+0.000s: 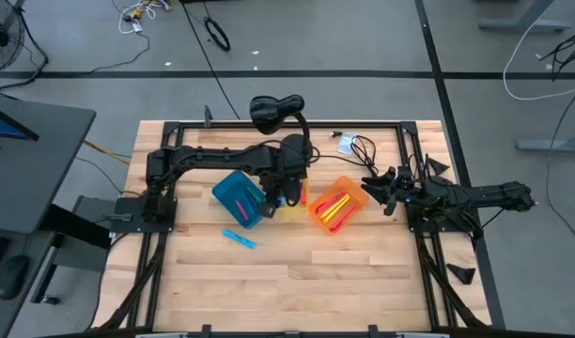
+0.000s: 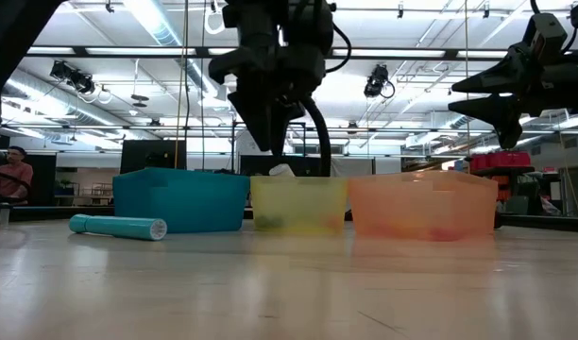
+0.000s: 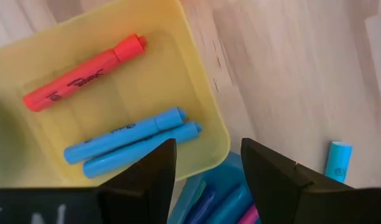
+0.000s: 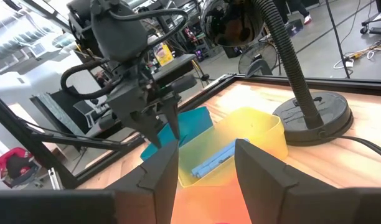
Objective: Pick & Place Markers
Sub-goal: Put the blue highlighter pen into the yellow bin
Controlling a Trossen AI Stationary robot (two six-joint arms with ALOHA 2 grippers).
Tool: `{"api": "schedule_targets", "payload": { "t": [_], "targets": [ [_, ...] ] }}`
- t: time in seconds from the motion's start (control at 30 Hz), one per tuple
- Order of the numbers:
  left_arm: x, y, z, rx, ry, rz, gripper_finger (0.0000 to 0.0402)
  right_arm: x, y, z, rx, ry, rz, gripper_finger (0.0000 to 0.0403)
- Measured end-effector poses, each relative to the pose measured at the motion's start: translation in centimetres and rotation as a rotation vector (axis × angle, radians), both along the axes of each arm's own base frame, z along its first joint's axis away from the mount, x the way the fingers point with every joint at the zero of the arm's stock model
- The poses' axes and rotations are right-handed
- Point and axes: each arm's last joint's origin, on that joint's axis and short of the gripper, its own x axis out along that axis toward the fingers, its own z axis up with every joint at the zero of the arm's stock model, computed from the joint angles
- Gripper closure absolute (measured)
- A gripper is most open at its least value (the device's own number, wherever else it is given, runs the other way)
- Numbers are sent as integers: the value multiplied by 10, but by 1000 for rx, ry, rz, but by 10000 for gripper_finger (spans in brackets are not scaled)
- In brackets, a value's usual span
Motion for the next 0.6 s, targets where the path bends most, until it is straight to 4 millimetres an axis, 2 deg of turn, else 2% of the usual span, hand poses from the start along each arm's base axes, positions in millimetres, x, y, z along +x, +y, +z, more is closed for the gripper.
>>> {"api": "schedule_targets", "payload": {
  "t": [0.13,0.3,0.6],
  "targets": [
    [0,-10,-2,10,17,-15,214,0,0,0,0,0,0,243],
    [-10,-42,-9,89,20,-68,214,0,0,0,0,0,1,243],
    [-51,-88,-7,83,-77,-136,213,0,0,0,0,1,0,243]
  ]
}}
